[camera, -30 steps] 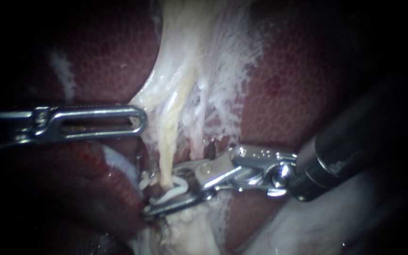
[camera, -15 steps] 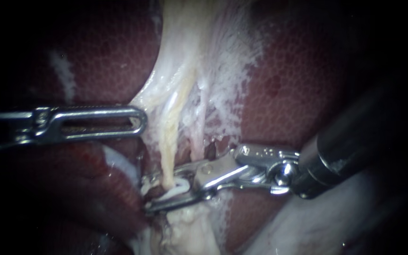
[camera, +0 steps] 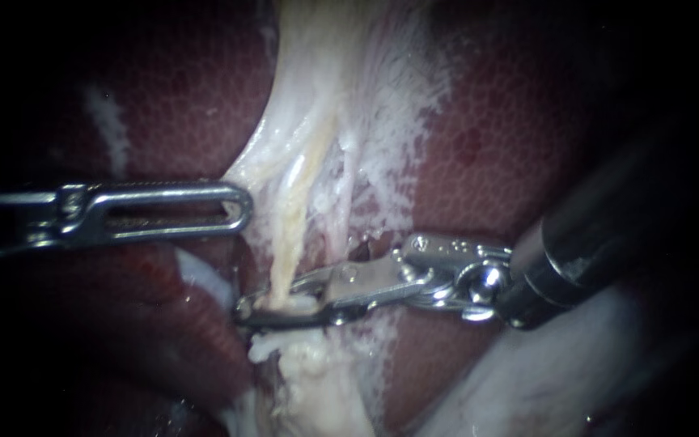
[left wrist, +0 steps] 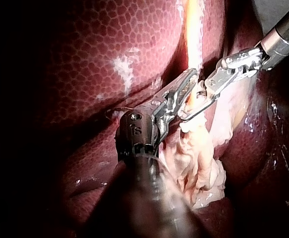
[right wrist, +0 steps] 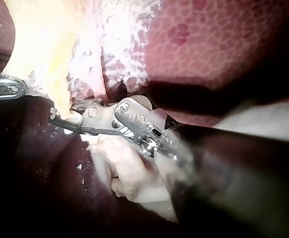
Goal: Clipping second clip left tube
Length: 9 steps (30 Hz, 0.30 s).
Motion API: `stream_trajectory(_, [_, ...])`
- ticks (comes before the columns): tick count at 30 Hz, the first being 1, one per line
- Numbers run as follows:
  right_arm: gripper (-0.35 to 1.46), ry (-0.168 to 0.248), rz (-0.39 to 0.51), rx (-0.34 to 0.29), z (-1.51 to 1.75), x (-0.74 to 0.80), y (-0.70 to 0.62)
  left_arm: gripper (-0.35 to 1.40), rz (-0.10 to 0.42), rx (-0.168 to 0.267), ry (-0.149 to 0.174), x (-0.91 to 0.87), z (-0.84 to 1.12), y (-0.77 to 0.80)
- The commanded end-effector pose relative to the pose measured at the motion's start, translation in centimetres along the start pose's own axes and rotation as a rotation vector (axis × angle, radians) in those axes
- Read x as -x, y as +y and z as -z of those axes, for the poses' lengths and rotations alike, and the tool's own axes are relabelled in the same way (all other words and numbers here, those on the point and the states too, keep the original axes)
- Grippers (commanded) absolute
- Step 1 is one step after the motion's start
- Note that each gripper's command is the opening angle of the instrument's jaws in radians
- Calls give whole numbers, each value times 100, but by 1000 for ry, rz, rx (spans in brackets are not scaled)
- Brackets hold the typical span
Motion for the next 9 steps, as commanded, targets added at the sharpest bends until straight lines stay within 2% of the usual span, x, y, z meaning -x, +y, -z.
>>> stream_trajectory(1, [-35,-1,2,-1,0,1,1,-35,0,0,0,0,0,0])
stream_trajectory(9, [-35,0,-9,1,1,3,0,-35,0,1,0,0,-2,0])
